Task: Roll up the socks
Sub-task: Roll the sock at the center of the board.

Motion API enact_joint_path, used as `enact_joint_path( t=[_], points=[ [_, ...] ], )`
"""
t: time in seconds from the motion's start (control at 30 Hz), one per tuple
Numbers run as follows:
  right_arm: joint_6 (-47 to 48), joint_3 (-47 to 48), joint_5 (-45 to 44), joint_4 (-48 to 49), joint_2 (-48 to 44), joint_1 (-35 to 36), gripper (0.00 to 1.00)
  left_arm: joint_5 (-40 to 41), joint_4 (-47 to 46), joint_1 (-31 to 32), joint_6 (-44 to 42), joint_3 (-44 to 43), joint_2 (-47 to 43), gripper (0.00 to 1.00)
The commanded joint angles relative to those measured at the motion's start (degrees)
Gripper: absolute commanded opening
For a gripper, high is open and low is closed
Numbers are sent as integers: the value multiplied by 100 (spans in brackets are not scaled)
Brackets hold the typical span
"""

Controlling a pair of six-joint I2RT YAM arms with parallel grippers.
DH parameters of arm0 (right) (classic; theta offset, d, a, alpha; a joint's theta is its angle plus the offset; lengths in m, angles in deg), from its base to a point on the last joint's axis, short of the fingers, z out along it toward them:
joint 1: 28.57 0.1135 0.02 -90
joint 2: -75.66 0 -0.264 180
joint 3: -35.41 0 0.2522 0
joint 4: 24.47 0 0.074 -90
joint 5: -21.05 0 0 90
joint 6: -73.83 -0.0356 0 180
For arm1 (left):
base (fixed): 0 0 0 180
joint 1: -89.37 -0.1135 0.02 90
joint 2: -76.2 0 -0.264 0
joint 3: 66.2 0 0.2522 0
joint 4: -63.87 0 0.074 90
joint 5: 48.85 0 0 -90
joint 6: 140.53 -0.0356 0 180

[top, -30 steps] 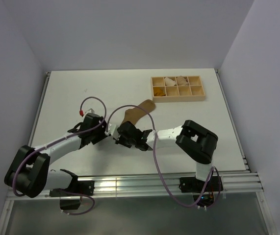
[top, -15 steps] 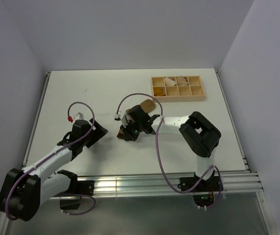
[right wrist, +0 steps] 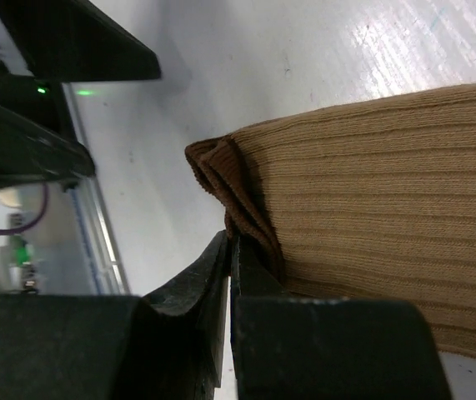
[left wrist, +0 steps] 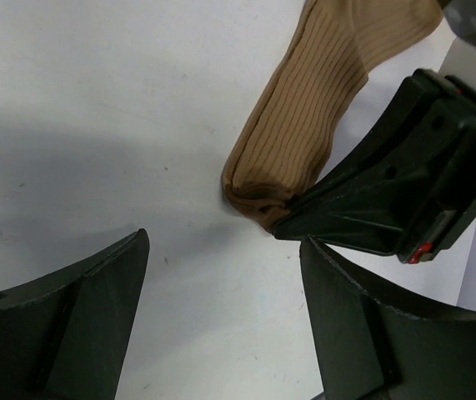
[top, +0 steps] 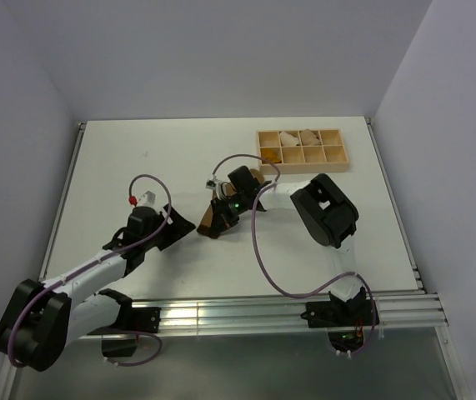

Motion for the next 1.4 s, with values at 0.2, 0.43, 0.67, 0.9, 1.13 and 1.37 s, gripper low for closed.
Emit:
enact_joint_path(
  t=[0.2, 0.43, 0.67, 0.9, 1.13, 1.37],
  points=[
    [-1712, -195, 735, 937, 319, -277, 0, 27, -598, 273, -15, -110, 692, 77],
    [-2037, -221, 700, 1041, 442, -418, 0, 44, -730, 299, -102, -338, 1035, 75],
    [-2372, -353, 700, 1307, 503, -471, 0, 141, -949, 387, -85, -409, 1544, 69],
    [-2311, -292, 665, 1193, 539, -471, 0, 343, -1046, 414, -76, -575, 2019, 59],
    [-2284, -248, 639, 1148, 556, -471, 0, 212, -1063, 457, -146, -672, 2292, 48],
    [-2311, -195, 621, 1139, 600, -471, 0, 150, -1011, 519, -164, -681, 2354, 47]
  ],
)
